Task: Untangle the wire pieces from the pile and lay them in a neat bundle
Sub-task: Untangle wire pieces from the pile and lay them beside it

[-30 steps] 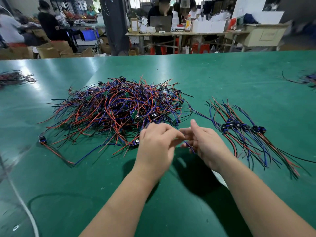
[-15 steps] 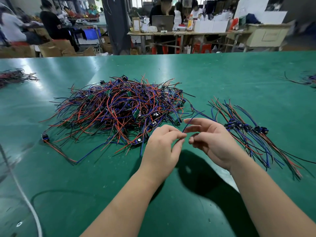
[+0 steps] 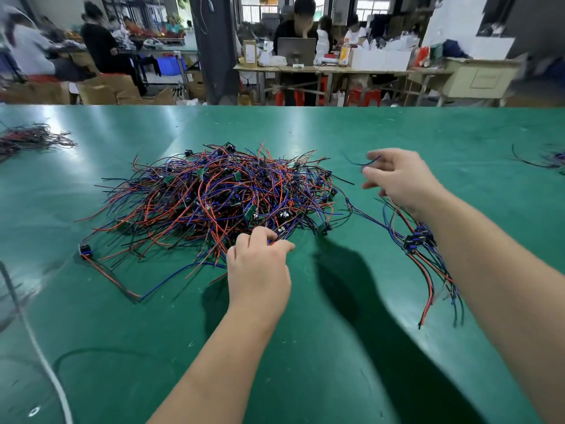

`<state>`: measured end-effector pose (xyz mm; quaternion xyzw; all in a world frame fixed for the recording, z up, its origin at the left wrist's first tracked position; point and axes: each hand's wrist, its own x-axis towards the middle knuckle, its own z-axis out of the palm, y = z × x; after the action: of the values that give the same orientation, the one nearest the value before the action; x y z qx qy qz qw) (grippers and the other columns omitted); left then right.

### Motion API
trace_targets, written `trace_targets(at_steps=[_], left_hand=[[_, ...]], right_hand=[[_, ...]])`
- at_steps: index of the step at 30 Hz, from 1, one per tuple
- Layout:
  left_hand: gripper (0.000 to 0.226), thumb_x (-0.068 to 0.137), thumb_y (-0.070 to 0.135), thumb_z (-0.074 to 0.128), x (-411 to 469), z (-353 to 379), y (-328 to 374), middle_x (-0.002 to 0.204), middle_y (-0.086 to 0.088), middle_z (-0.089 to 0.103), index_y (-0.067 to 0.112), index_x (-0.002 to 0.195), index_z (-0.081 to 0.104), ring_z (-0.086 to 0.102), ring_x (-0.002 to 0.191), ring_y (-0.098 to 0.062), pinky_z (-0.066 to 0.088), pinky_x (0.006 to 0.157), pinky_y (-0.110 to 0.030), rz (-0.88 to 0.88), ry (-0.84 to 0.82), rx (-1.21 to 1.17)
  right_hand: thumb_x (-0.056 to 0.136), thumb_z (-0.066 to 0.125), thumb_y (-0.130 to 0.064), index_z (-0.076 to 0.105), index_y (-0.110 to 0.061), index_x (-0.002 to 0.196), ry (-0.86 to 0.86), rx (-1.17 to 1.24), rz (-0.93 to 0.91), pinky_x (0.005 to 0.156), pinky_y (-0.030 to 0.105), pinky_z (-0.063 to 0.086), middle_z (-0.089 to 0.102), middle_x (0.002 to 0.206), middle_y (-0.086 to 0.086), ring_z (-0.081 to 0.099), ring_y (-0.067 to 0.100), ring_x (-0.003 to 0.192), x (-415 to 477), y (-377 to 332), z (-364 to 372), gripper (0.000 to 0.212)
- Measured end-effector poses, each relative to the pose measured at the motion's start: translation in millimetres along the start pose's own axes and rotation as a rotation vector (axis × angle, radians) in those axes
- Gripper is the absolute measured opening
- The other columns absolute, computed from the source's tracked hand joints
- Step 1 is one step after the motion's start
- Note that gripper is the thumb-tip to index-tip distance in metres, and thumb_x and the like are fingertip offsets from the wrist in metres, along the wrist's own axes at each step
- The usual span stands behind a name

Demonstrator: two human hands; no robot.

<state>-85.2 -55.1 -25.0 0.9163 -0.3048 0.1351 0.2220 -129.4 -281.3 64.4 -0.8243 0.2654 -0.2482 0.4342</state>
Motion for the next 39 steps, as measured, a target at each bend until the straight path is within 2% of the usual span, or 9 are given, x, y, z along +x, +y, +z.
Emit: trace_targets(at_steps=[4,12,16,23,27,30,33,36,39], left_hand=[[0.046,0.089,0.01,0.05,2,5,-4,0.125,0.003,0.044,0.031,0.129,0.055,0.046,0.11,-0.02,0.032,0.092,-0.03,-0.015,-0.086,-0.05],[0.034,0.089,0.021,0.053,1,2,-5,0.119,0.002,0.05,0.031,0.121,0.056,0.043,0.109,-0.022,0.033,0.092,-0.032,-0.108,-0.075,0.117],[0.028,0.093,0.028,0.05,5,-2,-6,0.113,0.006,0.06,0.035,0.116,0.063,0.052,0.106,-0.019,0.032,0.089,-0.035,-0.107,-0.022,0.066],[0.014,0.088,0.018,0.066,4,-1,-2,0.091,0.002,0.068,0.02,0.099,0.075,0.061,0.086,-0.018,0.043,0.084,-0.034,-0.025,0.154,-0.375],[0.014,0.083,0.008,0.07,2,-3,8,0.086,0.005,0.069,0.014,0.095,0.075,0.061,0.082,-0.005,0.044,0.079,-0.012,0.08,0.271,-0.653],[0.017,0.081,0.006,0.069,-5,-2,19,0.084,0.002,0.07,0.013,0.095,0.076,0.061,0.079,-0.006,0.048,0.079,-0.018,0.234,0.264,-0.677],[0.02,0.076,0.005,0.068,-16,0,34,0.085,-0.001,0.071,0.012,0.093,0.076,0.064,0.081,-0.014,0.05,0.079,-0.027,0.416,0.196,-0.692],[0.022,0.075,0.005,0.071,-27,2,46,0.086,0.0,0.072,0.011,0.096,0.075,0.064,0.081,-0.011,0.051,0.08,-0.025,0.594,0.163,-0.713],[0.024,0.079,0.028,0.067,-30,-2,49,0.076,0.0,0.069,0.028,0.104,0.069,0.063,0.067,-0.014,0.054,0.067,-0.03,0.294,0.012,-1.051]], right_hand=[[0.089,0.061,-0.013,0.019,-0.011,0.15,-0.103,-0.195,0.144,0.072,0.038,0.051,0.06,0.119,0.011,0.068,0.029,0.092,-4,4,2,0.074],[0.087,0.061,-0.012,0.066,-0.022,0.097,-0.387,0.045,0.156,0.05,0.019,0.044,0.073,0.074,0.0,0.066,0.009,0.06,-105,27,55,0.015],[0.085,0.058,-0.008,0.067,-0.027,0.086,-0.321,-0.036,0.078,0.061,0.022,0.049,0.072,0.073,0.004,0.064,0.011,0.06,-118,36,68,0.021],[0.085,0.056,-0.006,0.068,-0.025,0.083,-0.261,0.036,0.077,0.053,0.016,0.045,0.071,0.068,-0.001,0.063,0.008,0.056,-118,41,67,0.023],[0.092,0.054,-0.005,0.068,-0.012,0.094,-0.24,0.506,0.252,0.049,0.017,0.043,0.07,0.073,0.004,0.057,0.011,0.052,-116,36,68,0.016],[0.094,0.053,-0.02,0.061,-0.008,0.104,-0.281,0.922,0.431,0.048,0.017,0.042,0.071,0.075,0.005,0.06,0.011,0.051,-111,30,63,0.017],[0.081,0.06,-0.026,0.061,-0.005,0.1,-0.285,1.061,0.46,0.045,0.016,0.045,0.068,0.069,0.006,0.059,0.01,0.049,-108,30,58,0.028],[0.079,0.06,-0.005,0.065,-0.001,0.095,-0.256,1.045,0.437,0.049,0.019,0.051,0.068,0.067,0.009,0.062,0.011,0.052,-106,34,50,0.017],[0.067,0.066,-0.005,0.076,-0.007,0.082,-0.216,1.05,0.398,0.047,0.015,0.044,0.069,0.068,0.005,0.054,0.006,0.046,-102,36,41,0.018]])
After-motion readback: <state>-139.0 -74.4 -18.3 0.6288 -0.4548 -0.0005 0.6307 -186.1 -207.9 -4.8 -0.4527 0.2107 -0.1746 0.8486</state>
